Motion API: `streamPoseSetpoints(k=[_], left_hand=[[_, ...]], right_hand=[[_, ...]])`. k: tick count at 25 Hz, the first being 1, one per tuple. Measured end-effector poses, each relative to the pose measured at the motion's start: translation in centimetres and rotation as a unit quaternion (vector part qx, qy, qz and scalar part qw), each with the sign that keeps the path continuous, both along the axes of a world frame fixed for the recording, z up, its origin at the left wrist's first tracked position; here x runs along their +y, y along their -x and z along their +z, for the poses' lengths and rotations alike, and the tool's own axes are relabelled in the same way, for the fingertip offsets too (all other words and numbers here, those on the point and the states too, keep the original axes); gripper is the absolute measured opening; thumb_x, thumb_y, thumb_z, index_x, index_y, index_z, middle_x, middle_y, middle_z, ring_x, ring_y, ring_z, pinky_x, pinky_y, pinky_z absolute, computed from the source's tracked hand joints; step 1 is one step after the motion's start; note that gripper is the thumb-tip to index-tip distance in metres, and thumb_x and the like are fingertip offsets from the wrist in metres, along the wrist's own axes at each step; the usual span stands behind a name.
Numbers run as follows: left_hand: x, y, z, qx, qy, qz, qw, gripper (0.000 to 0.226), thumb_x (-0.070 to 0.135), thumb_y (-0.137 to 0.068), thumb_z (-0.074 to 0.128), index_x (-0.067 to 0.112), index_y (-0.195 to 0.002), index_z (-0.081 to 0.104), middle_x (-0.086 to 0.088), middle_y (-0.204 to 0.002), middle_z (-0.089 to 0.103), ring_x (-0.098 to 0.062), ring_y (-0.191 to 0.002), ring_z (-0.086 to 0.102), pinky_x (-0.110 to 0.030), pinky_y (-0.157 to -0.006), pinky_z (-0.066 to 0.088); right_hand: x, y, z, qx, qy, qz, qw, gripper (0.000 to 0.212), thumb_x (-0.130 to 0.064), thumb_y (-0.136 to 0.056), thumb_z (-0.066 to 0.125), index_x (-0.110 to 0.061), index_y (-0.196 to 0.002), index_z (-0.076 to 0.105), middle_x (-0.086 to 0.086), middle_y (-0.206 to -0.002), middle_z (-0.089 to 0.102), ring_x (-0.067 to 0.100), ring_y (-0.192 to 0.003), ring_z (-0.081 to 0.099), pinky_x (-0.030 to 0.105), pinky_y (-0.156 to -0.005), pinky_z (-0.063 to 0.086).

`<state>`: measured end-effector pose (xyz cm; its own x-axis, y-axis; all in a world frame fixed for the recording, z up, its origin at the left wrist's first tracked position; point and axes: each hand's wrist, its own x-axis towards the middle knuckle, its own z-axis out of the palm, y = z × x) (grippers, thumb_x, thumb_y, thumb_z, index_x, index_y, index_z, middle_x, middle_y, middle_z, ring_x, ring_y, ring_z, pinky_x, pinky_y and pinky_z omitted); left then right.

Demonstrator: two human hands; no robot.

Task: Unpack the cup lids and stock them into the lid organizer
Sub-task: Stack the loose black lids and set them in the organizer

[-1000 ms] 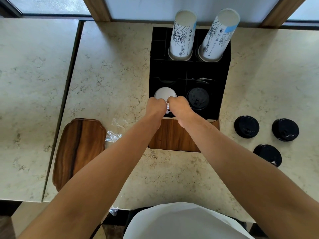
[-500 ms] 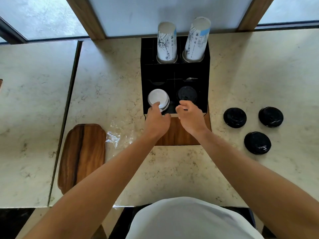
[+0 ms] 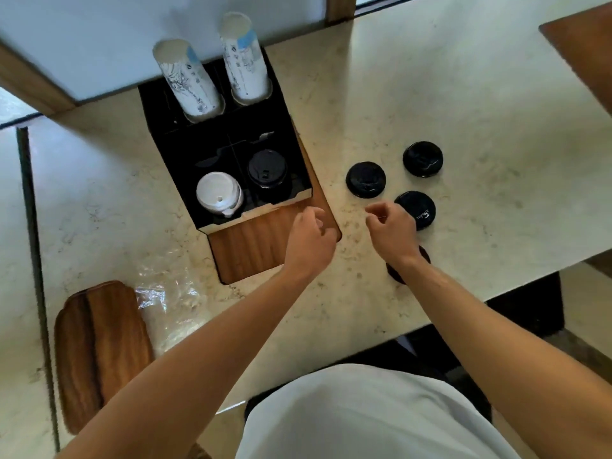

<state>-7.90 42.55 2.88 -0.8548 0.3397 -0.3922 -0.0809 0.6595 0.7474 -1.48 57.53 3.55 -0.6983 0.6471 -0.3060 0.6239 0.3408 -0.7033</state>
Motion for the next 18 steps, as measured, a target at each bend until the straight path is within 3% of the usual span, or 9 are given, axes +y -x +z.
streamPoseSetpoints(k=[5,10,12,15,16,18], left_hand=[[3.7,-2.4,-2.0,-0.079,0.022,-0.073,0.994,0.026,0.024,-0.091,0.063,0.022,-0.117,0.057,0.008,-0.094,0.062,-0.009,-0.085,0.063,-0.036,-0.076,0.06],[6.4,-5.0,-3.3,-0.176,0.045,-0.076,0.981,0.03,0.02,-0.089,0.066,0.023,-0.114,0.051,0.001,-0.095,0.064,-0.017,-0.089,0.068,-0.044,-0.086,0.059],[7.0,-5.5,-3.7,-0.198,0.045,-0.062,0.977,0.033,0.018,-0.089,0.067,0.021,-0.117,0.051,-0.002,-0.098,0.064,-0.02,-0.092,0.068,-0.044,-0.089,0.059],[7.9,-5.9,-4.1,-0.21,0.052,-0.046,0.975,0.042,0.016,-0.087,0.069,0.014,-0.126,0.053,-0.008,-0.106,0.065,-0.024,-0.098,0.068,-0.044,-0.091,0.058],[8.2,-6.0,-4.1,-0.214,0.055,-0.044,0.974,0.039,0.016,-0.087,0.07,0.012,-0.123,0.056,-0.01,-0.109,0.066,-0.026,-0.099,0.068,-0.045,-0.09,0.058],[8.7,-6.0,-4.1,-0.22,0.05,-0.031,0.974,0.014,0.012,-0.087,0.069,0.011,-0.099,0.062,-0.014,-0.103,0.069,-0.032,-0.094,0.071,-0.047,-0.087,0.06]], right_hand=[[4.8,-6.6,-1.5,-0.048,-0.04,-0.06,0.996,0.023,-0.007,-0.096,0.057,-0.015,-0.11,0.074,0.007,-0.114,0.071,0.021,-0.104,0.065,0.026,-0.089,0.047],[6.1,-10.6,-3.9,-0.125,-0.002,-0.065,0.99,0.028,-0.016,-0.098,0.061,-0.014,-0.125,0.067,0.01,-0.123,0.057,0.026,-0.109,0.064,0.026,-0.091,0.045],[5.9,-11.0,-4.4,-0.13,0.005,-0.066,0.989,0.033,-0.02,-0.098,0.062,-0.013,-0.13,0.064,0.013,-0.129,0.055,0.026,-0.112,0.063,0.028,-0.097,0.046],[5.6,-11.1,-4.8,-0.122,0.0,-0.07,0.99,0.036,-0.022,-0.096,0.063,-0.012,-0.132,0.065,0.012,-0.127,0.057,0.024,-0.11,0.062,0.023,-0.092,0.042],[5.6,-11.1,-4.9,-0.121,0.003,-0.074,0.99,0.036,-0.021,-0.096,0.064,-0.011,-0.131,0.065,0.011,-0.125,0.059,0.023,-0.109,0.062,0.022,-0.09,0.041],[5.7,-11.0,-4.9,-0.119,0.012,-0.082,0.989,0.036,-0.02,-0.094,0.065,-0.011,-0.129,0.067,0.01,-0.124,0.062,0.021,-0.106,0.062,0.021,-0.088,0.042]])
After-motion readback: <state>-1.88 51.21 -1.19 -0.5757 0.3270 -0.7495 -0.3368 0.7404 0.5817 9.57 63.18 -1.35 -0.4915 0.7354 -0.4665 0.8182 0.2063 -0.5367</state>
